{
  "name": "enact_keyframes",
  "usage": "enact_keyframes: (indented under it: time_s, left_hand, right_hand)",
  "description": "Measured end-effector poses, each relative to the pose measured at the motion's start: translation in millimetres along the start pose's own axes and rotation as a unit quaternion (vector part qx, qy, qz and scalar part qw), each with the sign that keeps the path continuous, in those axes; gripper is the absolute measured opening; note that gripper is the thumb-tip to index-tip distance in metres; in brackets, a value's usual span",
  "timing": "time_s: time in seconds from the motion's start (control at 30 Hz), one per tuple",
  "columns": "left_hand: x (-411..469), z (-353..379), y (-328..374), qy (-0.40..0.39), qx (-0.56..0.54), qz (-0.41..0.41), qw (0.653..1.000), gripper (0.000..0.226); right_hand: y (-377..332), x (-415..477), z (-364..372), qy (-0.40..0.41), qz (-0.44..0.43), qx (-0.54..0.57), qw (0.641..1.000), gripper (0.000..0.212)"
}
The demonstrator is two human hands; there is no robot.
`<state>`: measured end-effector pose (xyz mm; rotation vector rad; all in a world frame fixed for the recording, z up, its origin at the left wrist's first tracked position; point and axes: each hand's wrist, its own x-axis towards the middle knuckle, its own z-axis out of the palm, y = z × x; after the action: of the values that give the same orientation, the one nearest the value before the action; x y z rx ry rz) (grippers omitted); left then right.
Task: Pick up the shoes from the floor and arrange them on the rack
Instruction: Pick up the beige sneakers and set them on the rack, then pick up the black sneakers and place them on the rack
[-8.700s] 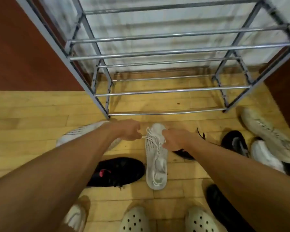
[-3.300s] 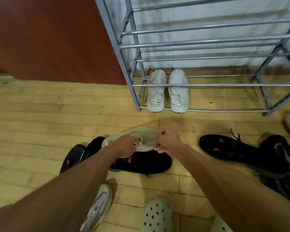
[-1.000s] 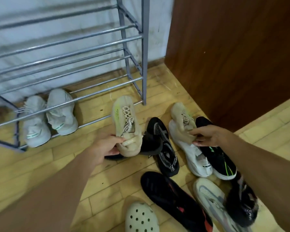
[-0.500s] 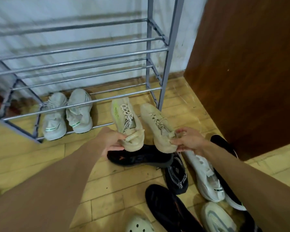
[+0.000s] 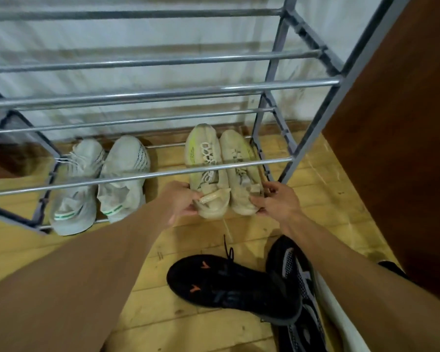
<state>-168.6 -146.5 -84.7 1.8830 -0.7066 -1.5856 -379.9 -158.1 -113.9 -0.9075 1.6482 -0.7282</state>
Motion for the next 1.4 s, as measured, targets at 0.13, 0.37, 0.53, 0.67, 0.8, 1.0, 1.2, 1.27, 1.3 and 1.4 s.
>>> enact_keyframes:
  time_s: [0.13, 0.37, 0.53, 0.67, 0.8, 1.0, 1.2, 1.27, 1.3, 1.4]
  left_hand:
    - [24, 7, -2, 0.025, -0.008, -0.011, 1.0, 0.03]
    - [30, 17, -18, 0.037, -0.039, -0.038, 0.998, 0.03]
    - [2, 18, -15, 0.028, 0.139, -0.022, 0.99, 0.023]
    - [-44, 19, -19, 0.012, 0.358, 0.036, 0.933, 0.016]
    - [-91, 21, -36, -0.052, 0.394, 0.026, 0.917, 0.014]
    - [-157, 14, -52, -0.087, 0.383, 0.09, 0.915, 0.037]
    - [-181, -1, -56, -0.097, 0.418, 0.102, 0.897, 0.034]
    - [-186, -6, -52, -0.093, 0.425, 0.106, 0.894, 0.03]
    - [-189, -10, -49, -0.088, 0.429, 0.107, 0.893, 0.027]
    - [-202, -28, -34, -0.081, 0.438, 0.117, 0.888, 0.021]
  right_hand:
    - [1, 22, 4, 0.005, -0.001, -0.021, 1.0, 0.051]
    - [18, 23, 7, 0.015, -0.03, -0.104, 0.994, 0.052]
    - [13, -12, -9, -0.044, -0.073, -0.275, 0.958, 0.03]
    - [22, -54, -33, -0.157, -0.05, -0.441, 0.882, 0.031]
    - [37, -96, -39, -0.219, 0.008, -0.496, 0.841, 0.038]
    - [64, -146, -30, -0.2, 0.052, -0.507, 0.837, 0.057]
    - [57, -174, -29, -0.156, 0.058, -0.551, 0.818, 0.075]
    - [52, -182, -31, -0.179, 0.096, -0.534, 0.821, 0.079]
    - [48, -185, -34, -0.181, 0.108, -0.522, 0.827, 0.077]
    - [23, -193, -48, -0.163, 0.101, -0.522, 0.831, 0.064]
